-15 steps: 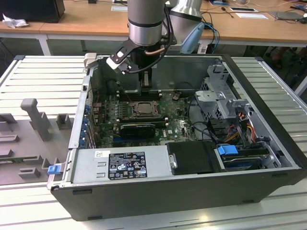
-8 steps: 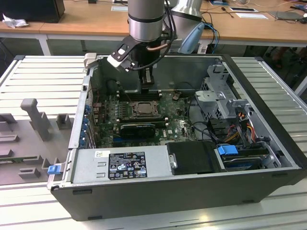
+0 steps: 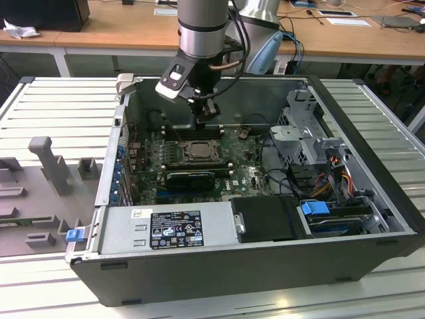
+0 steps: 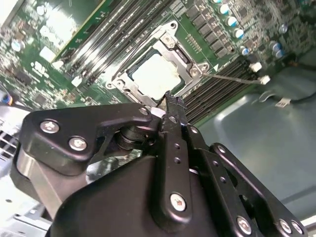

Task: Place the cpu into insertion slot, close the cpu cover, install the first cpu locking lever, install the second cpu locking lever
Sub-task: 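Install the first cpu locking lever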

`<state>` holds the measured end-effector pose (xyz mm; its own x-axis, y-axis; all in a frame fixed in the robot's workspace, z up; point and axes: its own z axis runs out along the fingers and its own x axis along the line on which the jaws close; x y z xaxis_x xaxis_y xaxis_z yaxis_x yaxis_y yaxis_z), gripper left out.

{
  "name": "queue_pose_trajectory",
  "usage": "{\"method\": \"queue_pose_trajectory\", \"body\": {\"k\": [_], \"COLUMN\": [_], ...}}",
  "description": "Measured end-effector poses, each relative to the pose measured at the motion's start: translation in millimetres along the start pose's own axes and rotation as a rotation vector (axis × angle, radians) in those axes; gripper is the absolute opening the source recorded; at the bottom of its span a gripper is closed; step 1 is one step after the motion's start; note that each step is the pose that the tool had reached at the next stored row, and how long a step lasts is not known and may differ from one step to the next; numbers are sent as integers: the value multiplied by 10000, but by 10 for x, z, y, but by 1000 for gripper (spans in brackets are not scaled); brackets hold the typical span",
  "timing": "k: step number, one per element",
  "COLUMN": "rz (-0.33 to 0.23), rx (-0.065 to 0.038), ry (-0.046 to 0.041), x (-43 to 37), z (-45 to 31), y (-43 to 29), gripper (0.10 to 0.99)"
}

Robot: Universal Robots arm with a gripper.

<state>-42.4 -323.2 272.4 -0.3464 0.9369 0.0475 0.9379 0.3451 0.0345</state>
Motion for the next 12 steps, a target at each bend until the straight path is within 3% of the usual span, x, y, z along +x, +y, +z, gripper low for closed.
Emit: {"method": "queue_pose_trajectory", "body": {"k": [12], "rz": [-1672], "rx": [79], "ry": [59], "x": [0], "z": [0], "y": [0], "gripper": [106]}}
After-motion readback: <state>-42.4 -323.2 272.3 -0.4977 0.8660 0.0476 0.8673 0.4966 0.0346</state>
